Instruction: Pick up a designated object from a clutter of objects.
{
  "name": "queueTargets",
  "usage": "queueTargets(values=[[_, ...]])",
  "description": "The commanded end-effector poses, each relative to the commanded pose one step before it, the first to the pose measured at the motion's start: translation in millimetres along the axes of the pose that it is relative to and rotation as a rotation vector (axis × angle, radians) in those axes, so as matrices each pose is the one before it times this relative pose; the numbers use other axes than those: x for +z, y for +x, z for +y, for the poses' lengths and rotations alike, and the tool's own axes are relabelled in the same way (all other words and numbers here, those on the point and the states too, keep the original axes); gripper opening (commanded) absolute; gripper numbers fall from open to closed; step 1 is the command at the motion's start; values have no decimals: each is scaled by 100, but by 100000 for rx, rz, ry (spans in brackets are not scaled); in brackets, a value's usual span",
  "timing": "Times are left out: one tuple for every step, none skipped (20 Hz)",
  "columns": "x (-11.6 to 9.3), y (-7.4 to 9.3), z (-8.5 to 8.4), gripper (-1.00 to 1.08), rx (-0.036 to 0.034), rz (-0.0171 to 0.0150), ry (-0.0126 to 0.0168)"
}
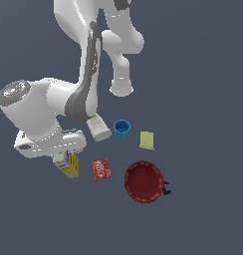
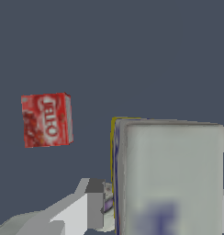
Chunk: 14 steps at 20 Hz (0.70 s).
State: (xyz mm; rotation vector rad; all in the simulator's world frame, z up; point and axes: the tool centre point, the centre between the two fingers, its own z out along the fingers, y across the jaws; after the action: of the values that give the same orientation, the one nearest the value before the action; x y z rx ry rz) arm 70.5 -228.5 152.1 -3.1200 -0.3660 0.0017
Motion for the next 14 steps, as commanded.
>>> queueTargets(values=[[5, 44, 25, -100, -9, 90, -52], [0, 0, 0, -100, 0, 0, 0], [0, 0, 0, -100, 0, 0, 0], [0, 0, 0, -100, 0, 0, 0], [0, 0, 0, -100, 0, 0, 0], [0, 0, 0, -100, 0, 0, 0], [0, 0, 0, -100, 0, 0, 0], [0, 0, 0, -100, 0, 0, 0], [0, 0, 0, -100, 0, 0, 0], [-8, -4, 0, -100, 0, 0, 0], [-6, 14, -3, -100, -49, 62, 30], [-32, 32, 2, -100, -111, 177, 42], [-52, 52, 4, -100, -182, 290, 68], [-73, 73, 5, -100, -255, 406, 95]])
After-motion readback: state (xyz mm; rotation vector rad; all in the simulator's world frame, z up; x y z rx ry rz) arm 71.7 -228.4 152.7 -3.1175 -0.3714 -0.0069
